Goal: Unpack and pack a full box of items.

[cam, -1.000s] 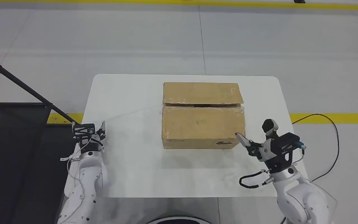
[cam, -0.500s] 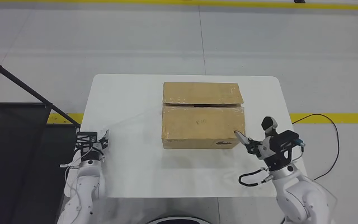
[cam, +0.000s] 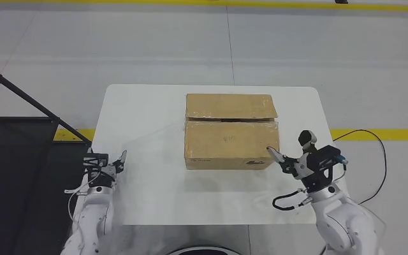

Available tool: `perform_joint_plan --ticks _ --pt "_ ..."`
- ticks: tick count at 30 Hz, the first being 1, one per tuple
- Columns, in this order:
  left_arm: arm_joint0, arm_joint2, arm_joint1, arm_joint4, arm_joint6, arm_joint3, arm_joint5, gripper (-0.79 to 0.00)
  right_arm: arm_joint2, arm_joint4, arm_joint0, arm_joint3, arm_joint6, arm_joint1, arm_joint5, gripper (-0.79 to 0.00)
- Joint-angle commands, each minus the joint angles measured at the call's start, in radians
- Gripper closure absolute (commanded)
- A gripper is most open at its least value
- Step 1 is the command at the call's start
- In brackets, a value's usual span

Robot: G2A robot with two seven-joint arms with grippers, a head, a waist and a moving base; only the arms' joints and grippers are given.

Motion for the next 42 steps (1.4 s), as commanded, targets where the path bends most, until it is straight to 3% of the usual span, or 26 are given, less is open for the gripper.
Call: perform_joint_plan --ticks 1,7,13,17,22,27,30,35,42 --pt "0.035 -0.015 0.001 -0.033 0.002 -0.063 -0.039 -0.785 0.009 0.022 0.005 -0.004 0.027 0.002 -0.015 -0.785" --pt "0.105 -0.063 0.007 -0.110 0.006 -0.177 -0.174 -0.785 0.034 0.088 0.053 0.010 0.106 0.008 -0.051 -0.785" --pt "0.155 -0.122 0.014 -0.284 0.041 -0.260 -0.372 -0.785 0.066 0.302 0.127 0.098 0.179 0.018 -0.182 -0.785" --pt "0.178 -0.140 0.015 -0.354 0.051 -0.313 -0.444 -0.785 0.089 0.394 0.161 0.143 0.253 0.025 -0.215 -0.785" --pt "0.188 -0.140 0.015 -0.411 0.058 -0.362 -0.480 -0.785 0.089 0.394 0.161 0.143 0.253 0.025 -0.215 -0.785" --pt "0.168 -0.131 0.014 -0.445 0.073 -0.353 -0.488 -0.785 0.078 0.437 0.170 0.167 0.242 0.024 -0.207 -0.785" --pt "0.159 -0.126 0.013 -0.445 0.088 -0.348 -0.475 -0.785 0.073 0.567 0.233 0.253 0.279 0.026 -0.194 -0.785" --pt "0.155 -0.123 0.009 -0.465 0.111 -0.337 -0.445 -0.785 0.069 0.860 0.387 0.463 0.457 0.038 -0.207 -0.785" --pt "0.168 -0.141 0.008 -0.503 0.132 -0.334 -0.457 -0.785 0.006 1.054 0.573 0.758 0.645 0.047 -0.220 -0.785"
